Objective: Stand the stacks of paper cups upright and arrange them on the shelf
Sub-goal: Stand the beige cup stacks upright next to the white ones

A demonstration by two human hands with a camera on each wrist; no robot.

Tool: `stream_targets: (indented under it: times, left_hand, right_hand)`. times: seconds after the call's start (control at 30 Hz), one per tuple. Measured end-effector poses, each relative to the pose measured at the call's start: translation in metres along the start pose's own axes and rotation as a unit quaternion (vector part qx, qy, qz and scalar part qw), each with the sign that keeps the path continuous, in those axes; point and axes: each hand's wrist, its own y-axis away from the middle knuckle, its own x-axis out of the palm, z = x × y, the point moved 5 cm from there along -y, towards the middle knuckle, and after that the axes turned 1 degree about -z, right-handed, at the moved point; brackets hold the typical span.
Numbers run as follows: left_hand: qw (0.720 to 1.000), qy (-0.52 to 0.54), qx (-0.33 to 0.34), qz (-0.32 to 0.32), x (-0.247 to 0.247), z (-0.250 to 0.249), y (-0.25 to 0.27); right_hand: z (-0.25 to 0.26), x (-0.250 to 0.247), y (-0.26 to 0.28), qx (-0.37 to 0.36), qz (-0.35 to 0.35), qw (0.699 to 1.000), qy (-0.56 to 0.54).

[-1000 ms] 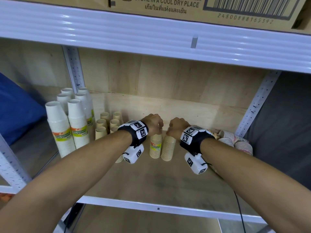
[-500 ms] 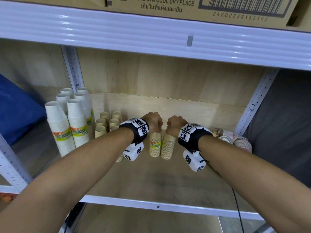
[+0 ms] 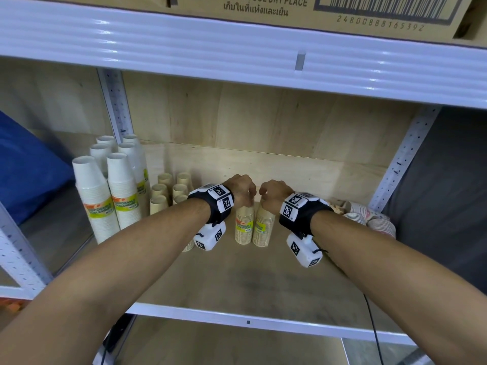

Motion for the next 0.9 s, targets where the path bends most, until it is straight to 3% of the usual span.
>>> stream_targets:
  times: [0.23,0.43,0.63,0.9]
  left_hand:
    - [1.000,0.008,-0.003,0.001,-0.001,-0.001,0.001]
    - [1.000,0.010,-0.004,0.004,-0.001,-0.002,0.004]
    - [1.000,0.004,0.000,0.005,-0.004,-0.005,0.005]
    - [0.999,-0.016,-0.009,0.029,-0.005,-0.009,0.005]
  right_hand:
    - [-0.006,-0.002,0.003,0.072,-0.014,0.997,-0.033]
    - [-0.004,0.000,0.000,0.052,0.006,0.998,-0.035]
    - [-0.009,-0.003,0.003,0.071,-0.024,0.996,-0.044]
    - [0.002,-0.001,-0.001,0.031,0.015,0.999,-0.019]
